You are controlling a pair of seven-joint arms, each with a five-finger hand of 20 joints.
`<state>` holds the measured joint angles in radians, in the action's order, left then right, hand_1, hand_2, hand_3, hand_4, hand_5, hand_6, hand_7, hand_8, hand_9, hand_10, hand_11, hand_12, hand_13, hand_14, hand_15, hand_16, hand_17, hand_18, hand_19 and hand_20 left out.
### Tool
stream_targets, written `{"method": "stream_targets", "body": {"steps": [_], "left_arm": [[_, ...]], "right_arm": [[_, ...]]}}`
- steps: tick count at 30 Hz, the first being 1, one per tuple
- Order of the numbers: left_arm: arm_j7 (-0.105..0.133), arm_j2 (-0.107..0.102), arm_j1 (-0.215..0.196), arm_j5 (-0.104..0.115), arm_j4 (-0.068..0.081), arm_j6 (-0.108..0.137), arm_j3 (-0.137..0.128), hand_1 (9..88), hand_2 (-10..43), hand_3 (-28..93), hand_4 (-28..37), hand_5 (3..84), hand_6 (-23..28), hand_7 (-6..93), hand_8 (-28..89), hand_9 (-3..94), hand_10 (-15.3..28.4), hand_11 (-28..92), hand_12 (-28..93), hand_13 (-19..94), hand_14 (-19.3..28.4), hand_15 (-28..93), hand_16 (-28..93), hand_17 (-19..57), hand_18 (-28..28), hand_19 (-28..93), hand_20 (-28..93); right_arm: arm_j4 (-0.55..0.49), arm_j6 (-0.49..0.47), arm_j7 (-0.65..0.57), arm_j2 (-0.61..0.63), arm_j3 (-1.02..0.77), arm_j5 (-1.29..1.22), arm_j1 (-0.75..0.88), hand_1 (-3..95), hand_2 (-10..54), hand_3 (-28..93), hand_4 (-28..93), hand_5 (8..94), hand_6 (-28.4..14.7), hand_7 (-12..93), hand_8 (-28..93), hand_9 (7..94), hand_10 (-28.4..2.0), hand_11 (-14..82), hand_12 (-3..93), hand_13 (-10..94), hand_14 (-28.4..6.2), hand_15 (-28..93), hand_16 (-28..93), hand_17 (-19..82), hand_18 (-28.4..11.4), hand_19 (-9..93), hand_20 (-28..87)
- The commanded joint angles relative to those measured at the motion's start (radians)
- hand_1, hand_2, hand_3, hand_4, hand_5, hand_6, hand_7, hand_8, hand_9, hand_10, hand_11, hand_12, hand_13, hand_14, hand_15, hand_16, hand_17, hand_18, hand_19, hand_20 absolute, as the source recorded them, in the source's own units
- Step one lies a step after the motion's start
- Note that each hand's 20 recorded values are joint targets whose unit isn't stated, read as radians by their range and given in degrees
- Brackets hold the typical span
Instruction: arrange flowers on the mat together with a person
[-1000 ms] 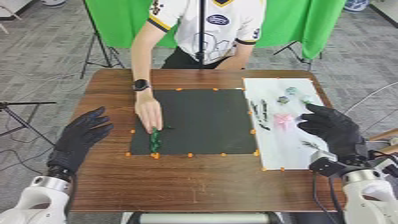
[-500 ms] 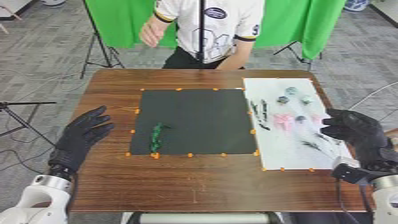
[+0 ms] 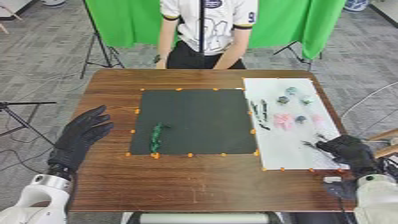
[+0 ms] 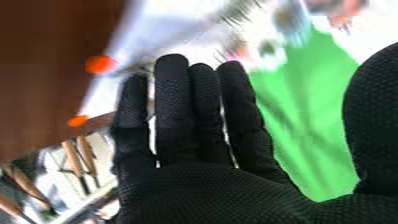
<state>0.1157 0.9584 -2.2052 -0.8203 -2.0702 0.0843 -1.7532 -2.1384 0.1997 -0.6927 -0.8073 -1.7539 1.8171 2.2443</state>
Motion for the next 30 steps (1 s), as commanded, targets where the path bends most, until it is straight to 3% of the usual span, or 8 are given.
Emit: {"method": "stream_targets", "body": {"steps": [1,8,11,20,30], "left_arm": [[-0.007,-0.006,-0.014,-0.014,0.002,0.009,-0.002,27.0,-3.5,69,-24.1,32.6,2.7,24.1,-12,29.4,11.5,28,17,27,13.9,40,-2,-6.0,20.2,50,10],[-0.010,-0.004,-0.012,-0.009,0.005,0.005,-0.003,27.0,-3.5,69,-24.2,32.6,2.7,24.1,-12,29.3,11.5,28,17,27,14.0,40,-2,-6.1,20.2,50,10],[-0.007,-0.004,-0.011,-0.009,0.005,0.005,-0.002,27.1,-3.5,69,-24.2,32.6,2.8,24.0,-12,29.3,11.5,28,17,27,14.0,40,-2,-6.1,20.3,50,10],[-0.005,-0.006,-0.019,-0.009,0.002,0.009,-0.003,27.0,-3.6,69,-24.2,32.5,2.7,24.0,-12,29.2,11.4,28,18,27,14.0,40,-2,-6.0,20.2,50,10],[-0.004,-0.005,-0.024,-0.009,0.001,0.009,-0.005,26.9,-3.6,69,-24.3,32.5,2.7,24.1,-12,29.3,11.4,28,18,27,13.9,40,-2,-6.1,20.3,50,10]], "right_arm": [[0.042,0.090,-0.129,0.010,0.020,0.465,0.014,21.9,-9.5,70,-28,31.3,-7.1,55,-20,30.7,-17.3,58.4,42.6,29,-14.0,72,22,13,-19.0,57,29],[0.013,0.197,-0.084,0.014,-0.013,0.356,0.028,19.8,-9.5,72,-28,32.0,-7.3,58,-21,32.3,-17.3,60.9,43.5,30,-14.3,75,23,14,-19.4,59,30],[0.038,0.195,-0.118,0.030,0.006,0.443,0.013,19.2,-9.5,72,-28,32.6,-7.2,58,-22,32.9,-17.3,61.1,43.5,31,-14.3,75,23,14,-19.3,60,30],[0.102,0.112,-0.214,0.086,0.005,0.566,-0.003,20.0,-9.5,77,-28,32.9,-6.7,56,-22,31.3,-17.4,58.6,42.5,29,-14.1,73,22,13,-19.3,59,30],[0.126,-0.072,-0.155,0.113,-0.041,0.485,0.008,23.6,-9.5,77,-28,33.2,-6.0,53,-21,30.3,-17.2,56.1,39.4,29,-13.3,69,20,11,-19.4,55,29]]}}
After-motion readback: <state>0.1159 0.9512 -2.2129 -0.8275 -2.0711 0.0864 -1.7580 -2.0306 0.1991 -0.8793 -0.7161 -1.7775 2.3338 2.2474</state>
